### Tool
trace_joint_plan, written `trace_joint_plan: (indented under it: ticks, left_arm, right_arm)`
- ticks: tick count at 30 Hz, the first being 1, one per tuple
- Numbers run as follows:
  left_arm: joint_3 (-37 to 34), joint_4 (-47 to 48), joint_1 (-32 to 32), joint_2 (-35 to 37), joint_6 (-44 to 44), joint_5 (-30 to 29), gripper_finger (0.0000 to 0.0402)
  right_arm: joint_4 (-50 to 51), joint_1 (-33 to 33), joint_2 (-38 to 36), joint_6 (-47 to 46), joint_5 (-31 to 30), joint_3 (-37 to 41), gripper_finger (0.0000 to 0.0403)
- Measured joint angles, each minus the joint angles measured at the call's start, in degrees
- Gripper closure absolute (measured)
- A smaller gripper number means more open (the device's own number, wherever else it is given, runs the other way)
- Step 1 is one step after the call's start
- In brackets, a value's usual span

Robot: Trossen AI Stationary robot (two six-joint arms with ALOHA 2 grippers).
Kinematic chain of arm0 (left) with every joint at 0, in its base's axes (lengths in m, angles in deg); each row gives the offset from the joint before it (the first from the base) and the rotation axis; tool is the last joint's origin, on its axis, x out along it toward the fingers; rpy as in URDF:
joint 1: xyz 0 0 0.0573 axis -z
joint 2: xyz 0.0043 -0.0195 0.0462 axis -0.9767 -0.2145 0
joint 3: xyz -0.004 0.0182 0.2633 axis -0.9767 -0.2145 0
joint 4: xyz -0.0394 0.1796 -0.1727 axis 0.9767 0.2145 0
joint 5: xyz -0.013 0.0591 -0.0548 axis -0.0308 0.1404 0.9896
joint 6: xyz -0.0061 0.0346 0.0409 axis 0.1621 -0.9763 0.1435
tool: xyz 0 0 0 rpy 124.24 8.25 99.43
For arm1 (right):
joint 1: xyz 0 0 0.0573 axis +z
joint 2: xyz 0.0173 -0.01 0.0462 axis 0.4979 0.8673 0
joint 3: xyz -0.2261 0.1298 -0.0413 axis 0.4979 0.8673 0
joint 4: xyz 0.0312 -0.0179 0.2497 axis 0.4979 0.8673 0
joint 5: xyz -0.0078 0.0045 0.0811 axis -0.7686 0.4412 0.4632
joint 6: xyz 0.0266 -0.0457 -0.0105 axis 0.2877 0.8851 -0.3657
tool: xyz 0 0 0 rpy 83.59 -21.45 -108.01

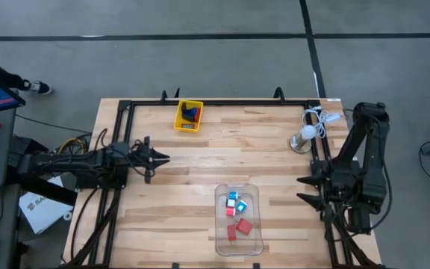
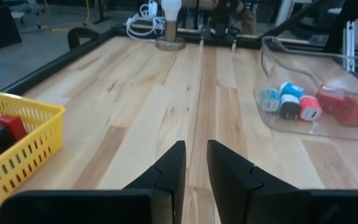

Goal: Pick & Place Office items
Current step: Return to Home Position

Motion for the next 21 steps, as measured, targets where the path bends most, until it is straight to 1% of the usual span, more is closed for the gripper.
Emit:
trace_joint_plan:
  ticks: [3,5,7,8,10,12,15,17,18,20,21]
  left_arm:
    - [0.00,-0.05,0.00,-1.16,-0.01,0.00,0.0339]
    - [0.00,-0.58,0.00,-1.66,1.07,-0.70,0.0339]
    - [0.00,-4.29,0.00,-2.30,6.70,-5.67,0.0339]
    - [0.00,-5.67,0.00,-2.44,8.95,-8.28,0.0339]
    - [0.00,-8.26,-0.04,-2.48,10.53,-11.41,0.0339]
    - [0.00,-9.93,-0.04,-2.46,10.35,-12.28,0.0339]
    - [0.00,-12.16,-0.04,-2.48,10.35,-12.41,0.0339]
    - [0.00,-13.07,-0.04,-2.46,10.36,-12.41,0.0339]
    - [0.00,-13.14,-0.04,-2.46,10.36,-12.41,0.0339]
    - [0.00,-13.59,-0.04,-2.48,10.36,-12.41,0.0339]
    - [0.00,-13.69,-0.04,-2.46,10.36,-12.41,0.0339]
  right_arm:
    - [-3.66,-1.18,0.75,3.22,-0.94,1.23,0.0143]
    - [-3.58,-2.13,0.56,3.41,0.81,1.36,0.0143]
    - [-3.58,-3.09,-0.03,4.24,1.59,1.36,0.0143]
    - [-3.54,-3.68,-0.38,4.50,1.05,1.36,0.0143]
    - [-3.56,-5.24,-1.12,4.56,-1.34,1.36,0.0143]
    - [-3.79,-7.43,-1.54,4.64,-2.66,1.33,0.0143]
    - [-6.89,-13.25,-1.58,5.23,-2.69,1.33,0.0143]
    - [-13.09,-18.27,-0.78,8.05,-2.80,1.32,0.0143]
    - [-17.42,-21.15,-0.19,10.89,-2.78,1.33,0.0143]
    - [-28.34,-26.57,1.37,20.15,-1.77,1.32,0.0143]
    - [-34.38,-29.24,2.10,26.79,0.12,1.32,0.0143]
